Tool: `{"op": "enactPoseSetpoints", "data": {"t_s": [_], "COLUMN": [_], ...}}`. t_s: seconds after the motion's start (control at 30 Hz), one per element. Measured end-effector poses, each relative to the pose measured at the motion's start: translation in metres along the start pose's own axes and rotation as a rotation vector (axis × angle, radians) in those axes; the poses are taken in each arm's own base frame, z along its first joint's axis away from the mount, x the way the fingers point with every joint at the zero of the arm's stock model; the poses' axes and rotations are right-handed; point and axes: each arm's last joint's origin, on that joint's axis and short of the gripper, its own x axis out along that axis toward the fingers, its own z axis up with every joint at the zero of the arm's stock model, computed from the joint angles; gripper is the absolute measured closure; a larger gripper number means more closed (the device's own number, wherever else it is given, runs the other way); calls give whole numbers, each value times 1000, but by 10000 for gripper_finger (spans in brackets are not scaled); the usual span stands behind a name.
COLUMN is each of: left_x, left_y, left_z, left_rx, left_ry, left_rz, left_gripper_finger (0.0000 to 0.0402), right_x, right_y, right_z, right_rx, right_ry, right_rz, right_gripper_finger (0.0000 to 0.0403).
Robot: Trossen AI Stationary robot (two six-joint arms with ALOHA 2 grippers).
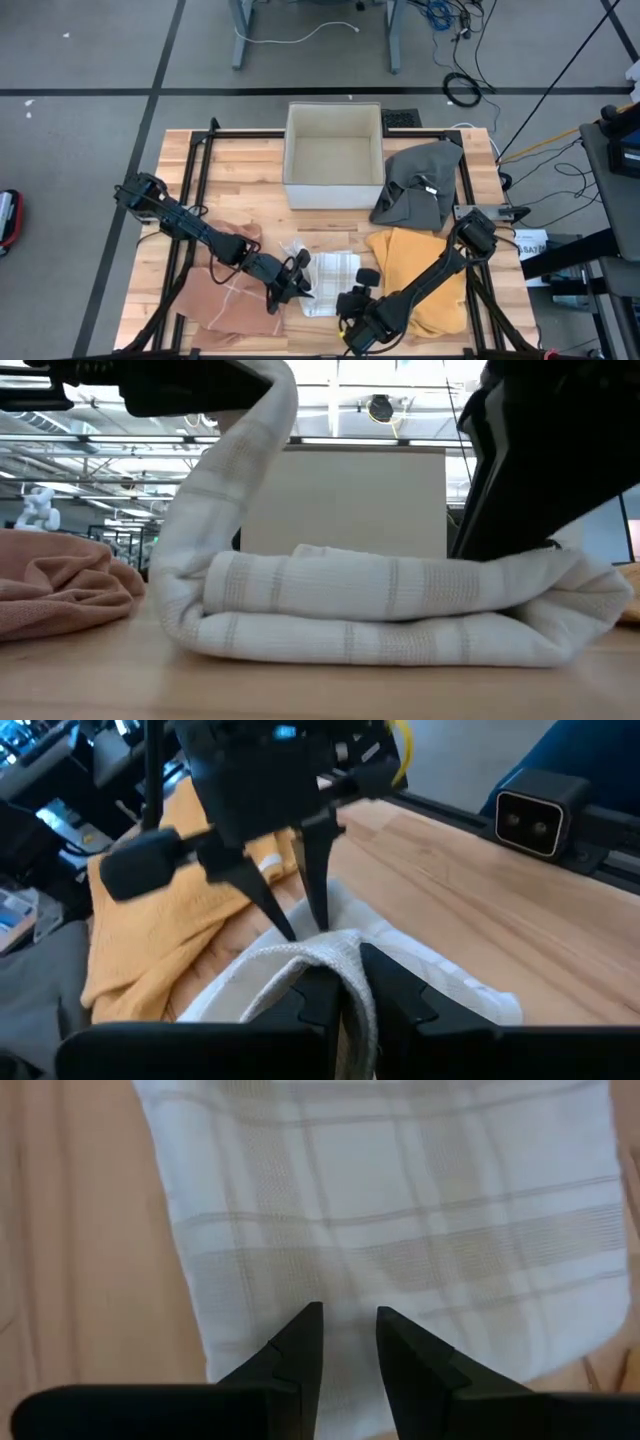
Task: Fold towel
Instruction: Fold the white patterned towel
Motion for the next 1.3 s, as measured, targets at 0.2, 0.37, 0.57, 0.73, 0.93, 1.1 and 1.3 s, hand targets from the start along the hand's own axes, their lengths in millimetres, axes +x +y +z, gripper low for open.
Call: {"op": "enactPoseSetpoints", "data": {"t_s": [0.2, 0.37, 0.57, 0.73, 0.93, 1.1, 1.3], "left_x": [10, 26, 46, 58, 72, 82, 84], "left_y": [-5, -8, -5, 4, 14, 16, 19], "left_z": [-4, -9, -3, -3, -6, -14, -18], "left_rx": [57, 97, 171, 211, 221, 242, 258], "left_ry": [-49, -55, -65, -79, -110, -104, -112], "left_rz": [-50, -64, -73, -75, -115, -133, -145], "left_gripper_finger": [358, 358, 358, 358, 358, 358, 358], "right_x": [12, 15, 16, 16, 16, 16, 16], "right_y": [2, 0, 0, 0, 0, 0, 0], "right_z": [1, 3, 6, 7, 7, 7, 7], "right_rx": [6, -11, -33, -30, -26, -25, -27], "right_ry": [3, 0, -13, -18, -18, -16, -14], "right_rz": [-4, -13, -5, -6, -5, -2, 0], "right_gripper_finger": [319, 319, 319, 319, 319, 319, 319]}}
